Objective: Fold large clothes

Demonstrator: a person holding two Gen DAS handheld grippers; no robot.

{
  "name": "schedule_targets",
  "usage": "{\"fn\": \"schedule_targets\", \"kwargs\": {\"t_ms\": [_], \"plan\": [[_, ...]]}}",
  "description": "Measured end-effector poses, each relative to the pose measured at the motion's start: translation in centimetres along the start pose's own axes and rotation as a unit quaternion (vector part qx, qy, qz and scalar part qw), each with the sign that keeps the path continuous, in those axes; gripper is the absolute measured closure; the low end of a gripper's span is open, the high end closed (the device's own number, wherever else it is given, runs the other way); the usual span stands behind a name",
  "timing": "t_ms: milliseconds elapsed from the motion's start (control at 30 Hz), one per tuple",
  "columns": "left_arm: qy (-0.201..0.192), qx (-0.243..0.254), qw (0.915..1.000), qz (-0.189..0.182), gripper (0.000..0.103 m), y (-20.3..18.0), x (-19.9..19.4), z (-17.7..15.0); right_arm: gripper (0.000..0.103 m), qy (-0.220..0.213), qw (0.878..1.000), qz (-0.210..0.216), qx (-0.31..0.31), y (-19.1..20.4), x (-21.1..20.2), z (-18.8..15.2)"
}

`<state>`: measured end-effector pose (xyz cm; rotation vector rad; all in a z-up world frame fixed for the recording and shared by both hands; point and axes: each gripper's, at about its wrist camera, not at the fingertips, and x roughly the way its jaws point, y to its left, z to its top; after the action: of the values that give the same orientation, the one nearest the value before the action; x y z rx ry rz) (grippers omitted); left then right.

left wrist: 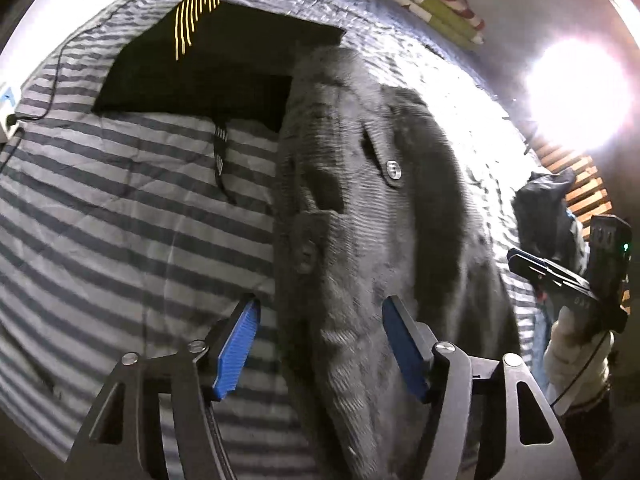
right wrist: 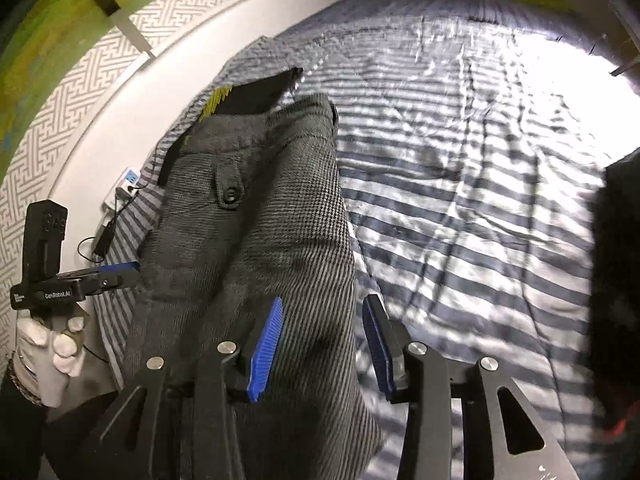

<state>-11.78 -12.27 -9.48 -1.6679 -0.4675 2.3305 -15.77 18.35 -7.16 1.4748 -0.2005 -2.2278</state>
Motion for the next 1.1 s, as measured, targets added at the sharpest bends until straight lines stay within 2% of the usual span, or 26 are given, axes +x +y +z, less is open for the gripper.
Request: {"fn": "schedule_targets", "kwargs": {"t_ms": [100,200,233,300,433,600,667,800,900,967,1000,1033,1067,1100], "plan": [[0.015,-0.016,0.9996,-0.017,0.033,1.0,1.8,0.5,0.062,0.014,1.0,-0.006,0.002,-0.5,2.0,0.5],[0.023,-0.019,0.9991,-0.029,0.033,1.4,3.0,0.4,0.062,0.033,0.999,0.02,0.02,-1.4,3.7,0.7],[0.014,-0.016,0.9992,-0.034,0.033,1.4,3.2,0.4,0.062,0.038,0.999,0.027,0.019,-1.4,4.2,0.7],[0.013,-0.009,0.9993,-0.035,0.033,1.2,3.3,0.5,0.062,0.033,0.999,0.032,0.016,-1.5,4.3,0.5],[0.007,-0.016,0.9993,-0.034,0.031,1.5,3.0,1.6,0.062,0.027,0.996,0.069,0.042,-2.6,3.7,1.7],[-0.007,-0.037,0.9987,-0.035,0.026,1.8,3.3,5.4,0.051,0.003,0.994,0.09,0.069,-3.3,3.7,5.3],[-0.016,-0.046,0.998,-0.039,0.024,2.0,3.9,7.4,0.05,0.004,0.991,0.105,0.083,-3.4,4.7,7.4],[-0.015,-0.076,0.9952,-0.059,0.023,3.0,5.7,11.0,0.05,0.004,0.993,0.092,0.079,-2.8,7.1,11.2],[-0.011,-0.079,0.995,-0.06,0.023,3.5,7.3,12.9,0.05,0.012,0.991,0.094,0.092,-3.2,9.4,13.2],[-0.021,-0.074,0.9949,-0.065,0.022,3.7,7.5,13.7,0.05,0.016,0.991,0.096,0.094,-3.2,10.9,14.1],[-0.022,-0.07,0.9952,-0.065,0.023,4.0,7.4,13.9,0.05,0.009,0.991,0.095,0.089,-2.9,11.2,14.4],[-0.027,-0.058,0.9963,-0.059,0.029,3.7,7.6,14.2,0.05,0.009,0.992,0.092,0.085,-2.5,11.5,14.7],[-0.024,-0.049,0.9974,-0.048,0.046,3.3,7.9,14.3,0.057,0.007,0.993,0.085,0.078,-2.0,11.7,14.9],[-0.024,-0.036,0.9985,-0.035,0.053,3.0,8.1,14.4,0.073,0.014,0.995,0.077,0.065,-1.4,12.0,15.0]]}}
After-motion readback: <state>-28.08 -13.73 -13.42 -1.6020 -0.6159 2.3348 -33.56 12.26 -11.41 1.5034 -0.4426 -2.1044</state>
